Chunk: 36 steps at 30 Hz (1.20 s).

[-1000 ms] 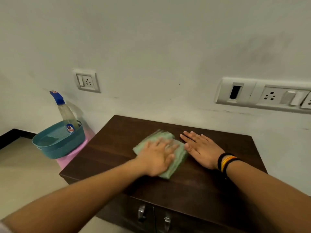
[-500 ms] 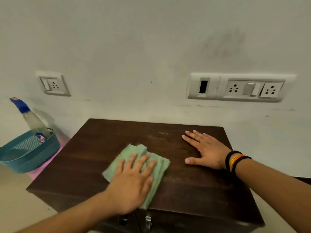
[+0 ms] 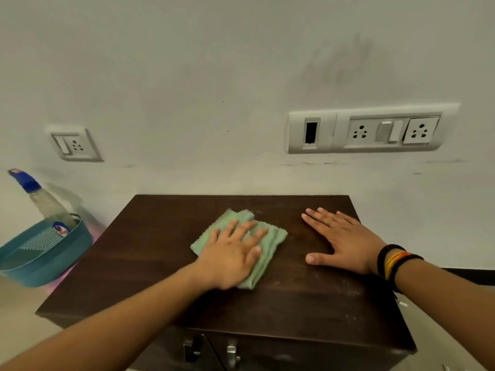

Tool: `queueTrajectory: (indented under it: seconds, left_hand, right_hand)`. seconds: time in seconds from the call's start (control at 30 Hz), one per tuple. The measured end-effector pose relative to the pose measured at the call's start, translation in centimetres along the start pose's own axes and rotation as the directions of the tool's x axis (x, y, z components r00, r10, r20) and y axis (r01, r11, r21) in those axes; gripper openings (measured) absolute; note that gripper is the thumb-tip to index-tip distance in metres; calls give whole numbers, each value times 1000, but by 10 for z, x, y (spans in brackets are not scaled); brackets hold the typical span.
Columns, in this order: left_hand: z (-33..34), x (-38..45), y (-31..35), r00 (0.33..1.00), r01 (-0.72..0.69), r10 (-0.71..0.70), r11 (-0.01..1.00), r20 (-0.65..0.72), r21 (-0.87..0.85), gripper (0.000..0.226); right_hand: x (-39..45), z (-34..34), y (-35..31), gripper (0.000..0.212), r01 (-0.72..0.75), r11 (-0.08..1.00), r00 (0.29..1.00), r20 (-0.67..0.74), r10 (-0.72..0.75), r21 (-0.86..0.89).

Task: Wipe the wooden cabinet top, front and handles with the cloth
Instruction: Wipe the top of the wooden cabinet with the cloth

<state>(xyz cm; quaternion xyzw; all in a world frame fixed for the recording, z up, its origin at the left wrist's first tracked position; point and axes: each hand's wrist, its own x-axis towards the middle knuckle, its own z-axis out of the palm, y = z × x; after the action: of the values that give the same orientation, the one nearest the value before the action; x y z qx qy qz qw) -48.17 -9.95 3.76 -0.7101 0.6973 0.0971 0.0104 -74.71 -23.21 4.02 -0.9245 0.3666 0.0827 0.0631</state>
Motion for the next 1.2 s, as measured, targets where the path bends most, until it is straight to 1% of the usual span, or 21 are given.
queueTrajectory:
  seconds: [0.07, 0.13, 0.2, 0.27, 0.3, 0.33, 0.4, 0.47, 0.53, 0.6, 0.63, 0.77, 0.83, 0.87, 0.93, 0.97, 1.0, 1.07, 1.13, 1.17, 1.2]
  left_hand:
    - [-6, 6, -35, 981, 188, -189, 982, -53, -13, 56]
    - [6, -30, -36, 964, 256, -253, 966, -86, 26, 63]
    - [16, -57, 8, 991, 104, -99, 993, -90, 63, 71]
    - [18, -28, 34, 994, -74, 77, 996, -73, 42, 64]
    - [14, -4, 32, 994, -79, 82, 996, -72, 33, 60]
    - [5, 19, 19, 997, -37, 37, 999, -68, 8, 58]
    - [-9, 40, -22, 985, 159, -159, 987, -71, -14, 56]
    - [5, 17, -28, 956, 283, -282, 959, -84, -6, 56]
    - [15, -4, 14, 982, 181, -181, 983, -58, -8, 57]
    - [12, 19, 40, 999, -11, 11, 1000, -44, -14, 56]
    - [5, 41, 39, 998, -43, 43, 999, -55, -6, 55]
    - [-12, 66, -30, 965, 246, -249, 968, -81, -47, 56]
    - [6, 32, -18, 949, 301, -300, 954, -99, -11, 57]
    - [12, 23, 7, 967, 235, -234, 972, -99, -9, 57]
    - [13, 42, 48, 995, -16, 17, 1000, -94, 8, 56]
    - [9, 62, 54, 992, -98, 98, 995, -85, 7, 56]
    - [0, 80, 47, 992, -107, 106, 994, -73, -8, 55]
    - [-13, 99, 12, 995, 82, -84, 996, -61, -40, 56]
    - [-3, 81, -6, 951, 298, -300, 954, -76, -31, 58]
    - [5, 64, 9, 941, 330, -330, 944, -67, -19, 59]
    - [7, 53, 38, 961, 271, -272, 962, -56, -25, 59]
  right_hand:
    - [-10, 5, 1, 107, -3, 999, 999, -43, 4, 32]
    - [-18, 12, 0, 106, -3, 997, 996, -92, 10, 75]
    - [-21, 16, 5, 106, -18, 996, 994, -106, 28, 91]
    - [-19, 14, 10, 102, -23, 995, 994, -103, 32, 94]
    - [-19, 13, 10, 99, -14, 995, 994, -105, 24, 94]
    - [-19, 14, 9, 95, -10, 995, 993, -116, 22, 99]
    - [-18, 15, 6, 89, -31, 991, 990, -130, 48, 130]
    - [-18, 21, 4, 87, -59, 987, 986, -143, 82, 152]
    - [-19, 25, 11, 87, -70, 979, 982, -161, 102, 190]
    - [-19, 23, 16, 76, -55, 966, 979, -175, 102, 252]
    - [-19, 22, 17, 72, -42, 958, 978, -185, 97, 284]
    - [-15, 30, 14, 62, -6, 905, 962, -246, 122, 426]
    - [-14, 36, 13, 57, 4, 881, 956, -260, 134, 472]
    - [-14, 36, 15, 57, 2, 871, 954, -262, 146, 492]
    - [-12, 30, 21, 58, 1, 856, 946, -278, 167, 517]
    - [-10, 28, 21, 59, 9, 852, 942, -292, 169, 523]
    - [-8, 28, 19, 60, 16, 846, 936, -305, 174, 533]
    - [-7, 32, 14, 62, 17, 808, 925, -315, 210, 590]
    - [-8, 39, 12, 64, 9, 744, 916, -305, 262, 668]
    - [-9, 42, 14, 66, 9, 721, 911, -303, 280, 693]
    - [-10, 42, 19, 66, 5, 704, 904, -304, 301, 711]
